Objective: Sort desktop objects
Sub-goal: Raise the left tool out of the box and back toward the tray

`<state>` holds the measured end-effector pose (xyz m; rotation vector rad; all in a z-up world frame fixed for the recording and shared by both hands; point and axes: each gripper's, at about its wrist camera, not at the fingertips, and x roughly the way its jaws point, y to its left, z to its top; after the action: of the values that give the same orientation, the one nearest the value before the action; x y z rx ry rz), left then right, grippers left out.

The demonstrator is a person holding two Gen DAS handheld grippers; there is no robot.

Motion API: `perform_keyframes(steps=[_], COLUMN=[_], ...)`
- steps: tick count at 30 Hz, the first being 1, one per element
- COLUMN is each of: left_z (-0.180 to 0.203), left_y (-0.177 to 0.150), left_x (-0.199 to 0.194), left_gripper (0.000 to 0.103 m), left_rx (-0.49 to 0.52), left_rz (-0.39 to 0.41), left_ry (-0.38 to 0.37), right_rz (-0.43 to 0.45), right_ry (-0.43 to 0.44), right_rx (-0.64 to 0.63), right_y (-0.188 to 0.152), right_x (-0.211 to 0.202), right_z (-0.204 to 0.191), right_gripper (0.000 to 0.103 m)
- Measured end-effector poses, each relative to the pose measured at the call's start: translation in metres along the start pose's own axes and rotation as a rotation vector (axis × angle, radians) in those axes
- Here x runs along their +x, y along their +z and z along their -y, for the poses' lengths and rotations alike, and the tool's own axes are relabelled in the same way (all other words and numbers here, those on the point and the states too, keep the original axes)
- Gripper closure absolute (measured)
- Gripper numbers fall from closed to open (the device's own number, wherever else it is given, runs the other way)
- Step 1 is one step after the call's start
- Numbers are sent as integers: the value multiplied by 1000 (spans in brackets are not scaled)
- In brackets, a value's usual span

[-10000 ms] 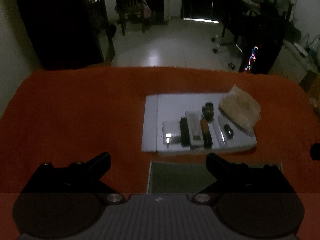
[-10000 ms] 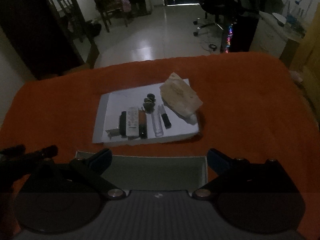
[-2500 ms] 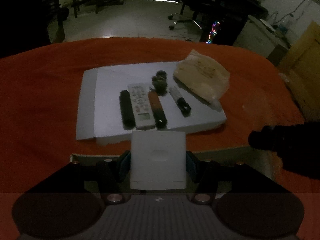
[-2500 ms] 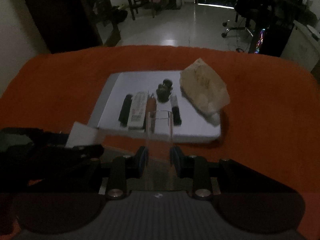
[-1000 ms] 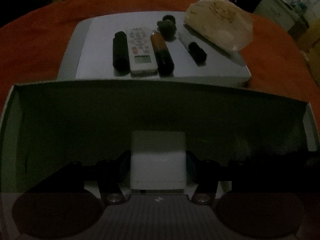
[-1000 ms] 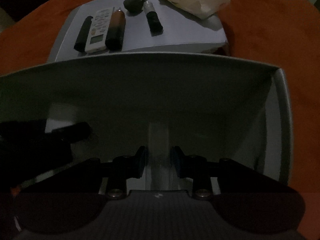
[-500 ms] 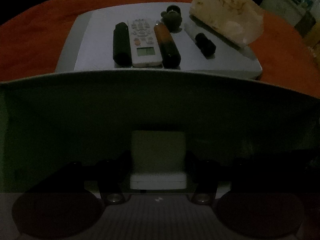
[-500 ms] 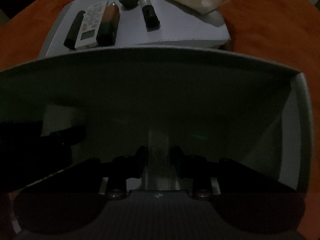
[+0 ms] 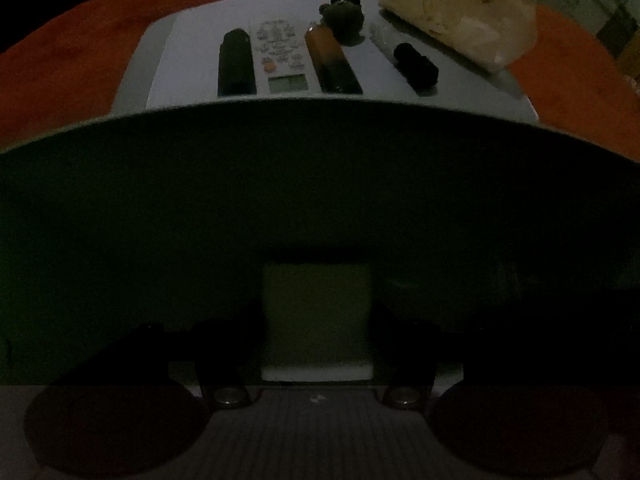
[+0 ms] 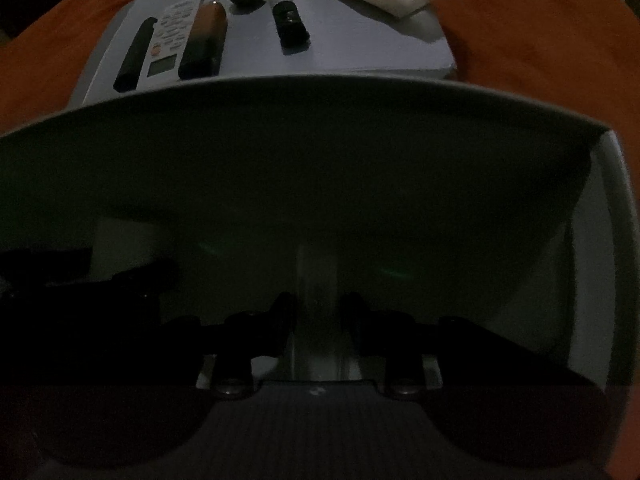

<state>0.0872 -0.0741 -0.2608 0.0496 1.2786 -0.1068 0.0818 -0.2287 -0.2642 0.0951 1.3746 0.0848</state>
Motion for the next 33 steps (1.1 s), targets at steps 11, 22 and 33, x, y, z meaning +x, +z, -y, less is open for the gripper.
perform_keyframes(steps=[11, 22, 33], left_z=[-5, -19, -38], left_y=[4, 17, 33], left_x=[-55, -116, -156], left_gripper=[47, 47, 47], left_rx=[-8, -40, -68], left_rz=[60, 163, 250], left_ry=[-84, -119, -89], right_rz=[12, 137, 212], right_ry=[85, 110, 96], right_rx=[37, 24, 15], right_y=[-3, 23, 41], right_x=[-52, -107, -141], right_z=[1, -11, -11], right_gripper=[69, 69, 69])
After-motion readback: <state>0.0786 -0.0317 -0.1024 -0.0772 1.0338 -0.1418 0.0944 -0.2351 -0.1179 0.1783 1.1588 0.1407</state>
